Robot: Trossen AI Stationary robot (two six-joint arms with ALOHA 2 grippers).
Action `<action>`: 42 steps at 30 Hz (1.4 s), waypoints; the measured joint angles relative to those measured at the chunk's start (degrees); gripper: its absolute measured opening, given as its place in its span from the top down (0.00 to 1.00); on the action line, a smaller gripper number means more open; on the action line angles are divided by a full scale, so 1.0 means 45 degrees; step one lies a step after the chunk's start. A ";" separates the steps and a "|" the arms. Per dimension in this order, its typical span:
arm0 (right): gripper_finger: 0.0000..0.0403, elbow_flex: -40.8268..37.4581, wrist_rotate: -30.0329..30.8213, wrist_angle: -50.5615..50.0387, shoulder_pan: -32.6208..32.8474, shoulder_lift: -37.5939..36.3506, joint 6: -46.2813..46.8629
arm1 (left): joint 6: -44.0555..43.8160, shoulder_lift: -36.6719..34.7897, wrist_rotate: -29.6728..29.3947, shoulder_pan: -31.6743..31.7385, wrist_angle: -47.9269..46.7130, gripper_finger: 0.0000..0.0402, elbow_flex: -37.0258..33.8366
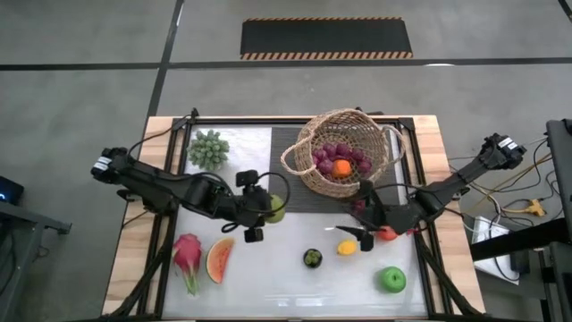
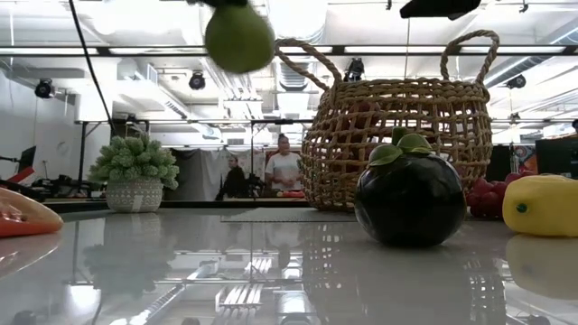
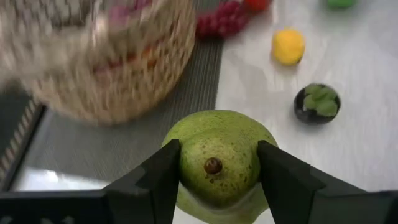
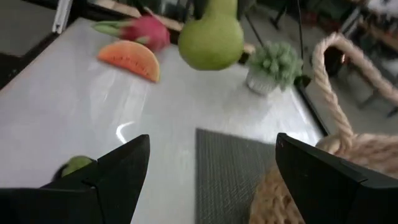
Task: Build produce basket
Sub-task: Put the pear into the brown basket
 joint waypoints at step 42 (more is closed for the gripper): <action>0.18 -0.5314 -0.4507 0.4305 -0.0025 -0.9659 -0.4357 | 0.4192 0.4749 0.2139 0.4414 1.0663 0.57 0.2781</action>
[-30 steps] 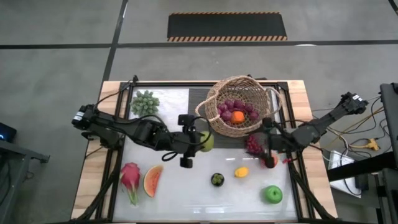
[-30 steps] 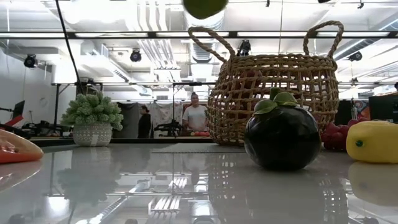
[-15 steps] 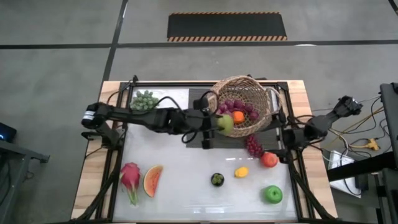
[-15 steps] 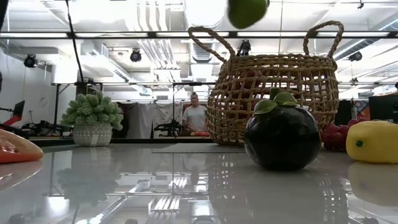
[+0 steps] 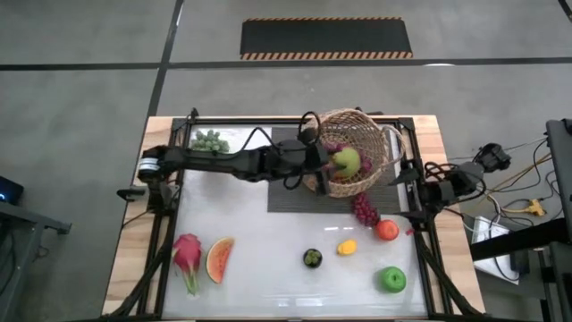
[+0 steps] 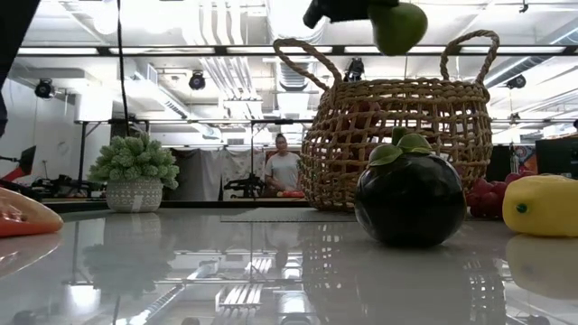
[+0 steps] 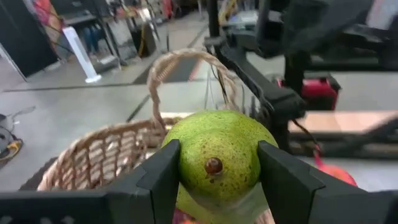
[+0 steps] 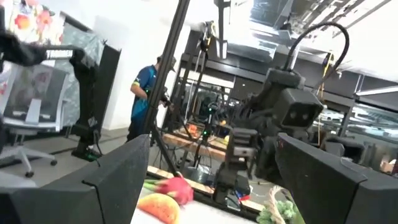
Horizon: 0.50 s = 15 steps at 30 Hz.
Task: Build produce basket
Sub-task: Put the pear into the brown basket
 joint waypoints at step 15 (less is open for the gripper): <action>0.18 0.0106 -0.0025 -0.0712 0.0001 -0.0797 0.0853 | -0.1403 0.1865 0.0053 0.0743 0.0679 0.57 -0.0251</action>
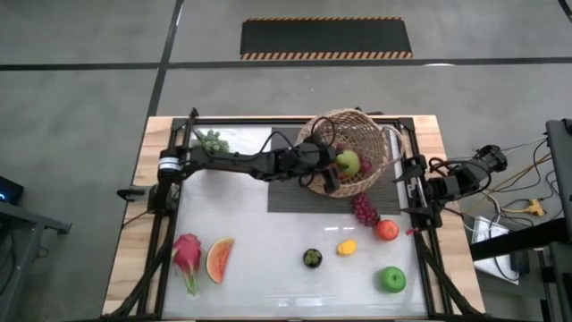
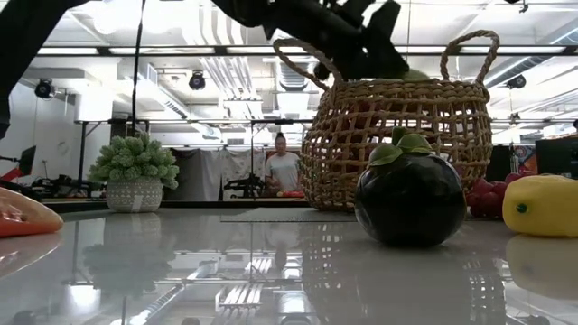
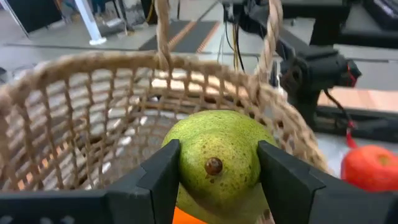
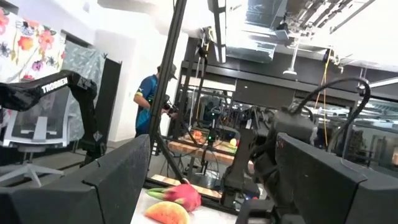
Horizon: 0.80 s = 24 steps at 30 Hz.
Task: Build produce basket
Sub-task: Put the pear into the brown basket
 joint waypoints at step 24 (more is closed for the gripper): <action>0.18 0.0034 0.0063 0.0089 0.0000 0.0000 -0.0329 | -0.0968 -0.0015 -0.0010 0.0003 -0.0579 0.57 -0.0424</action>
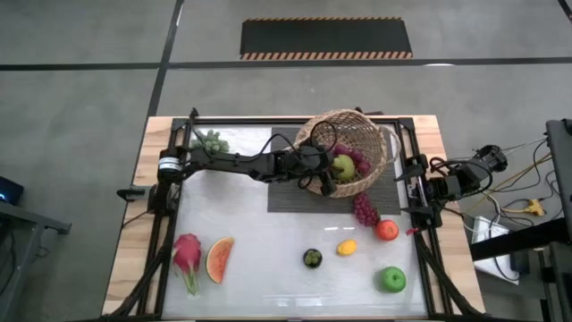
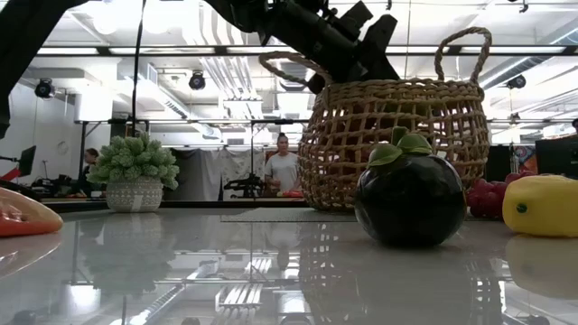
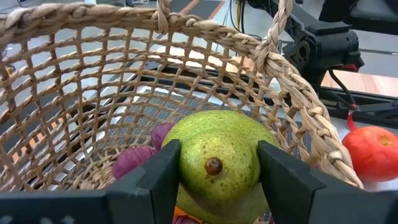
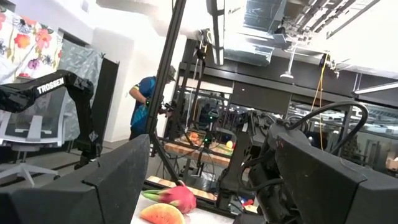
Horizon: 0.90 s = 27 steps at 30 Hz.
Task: Build produce basket
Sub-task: Put the pear into the brown basket, then put the mangosteen into the brown basket
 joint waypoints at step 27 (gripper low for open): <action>0.18 0.0007 0.0990 -0.0074 0.0000 0.0044 0.0238 | 0.1769 -0.1485 0.0085 -0.0538 -0.0187 0.32 0.0083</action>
